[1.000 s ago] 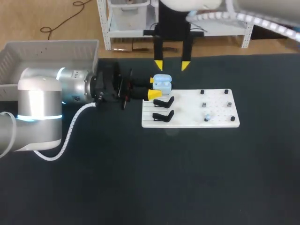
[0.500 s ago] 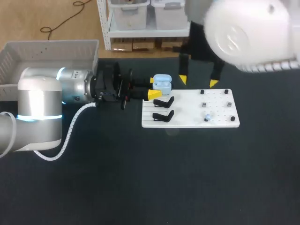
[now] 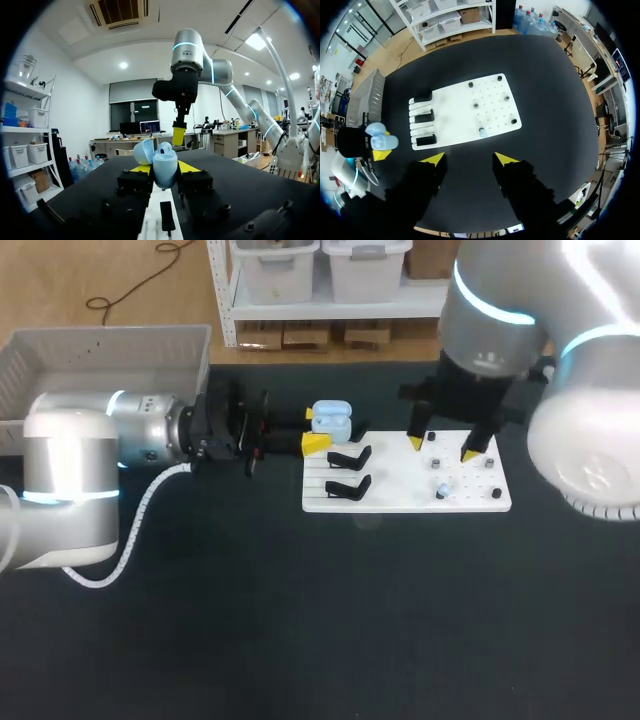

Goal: Pick up each earbud case from the left stands, insert the matching earbuds, close the lid, and place the case in the box.

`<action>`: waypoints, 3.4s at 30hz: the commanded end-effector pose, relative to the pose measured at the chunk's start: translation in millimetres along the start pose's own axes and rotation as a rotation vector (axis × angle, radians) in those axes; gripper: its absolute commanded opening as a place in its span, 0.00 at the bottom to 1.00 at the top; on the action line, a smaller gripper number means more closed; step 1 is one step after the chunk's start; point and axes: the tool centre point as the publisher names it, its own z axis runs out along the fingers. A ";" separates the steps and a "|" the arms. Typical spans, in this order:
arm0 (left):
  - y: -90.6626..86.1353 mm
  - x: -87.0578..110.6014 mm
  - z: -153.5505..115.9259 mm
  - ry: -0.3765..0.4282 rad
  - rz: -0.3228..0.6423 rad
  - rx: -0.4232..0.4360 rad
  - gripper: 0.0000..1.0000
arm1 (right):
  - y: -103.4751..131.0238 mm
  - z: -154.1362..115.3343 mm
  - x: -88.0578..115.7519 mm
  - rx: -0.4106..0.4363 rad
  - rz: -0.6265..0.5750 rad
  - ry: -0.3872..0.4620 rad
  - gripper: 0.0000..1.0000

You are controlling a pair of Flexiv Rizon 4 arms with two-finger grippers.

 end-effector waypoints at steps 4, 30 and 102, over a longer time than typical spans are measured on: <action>-8.0 -2.9 -6.5 -0.002 0.008 -0.016 0.00 | -9.6 29.7 3.3 0.020 0.023 -0.058 0.57; -7.9 -3.3 -6.4 -0.002 0.011 -0.015 0.00 | -26.6 98.8 2.8 0.033 0.181 -0.055 0.43; -7.9 -3.3 -6.4 -0.002 0.011 -0.015 0.00 | -19.3 60.2 -13.4 -0.003 0.136 -0.058 0.00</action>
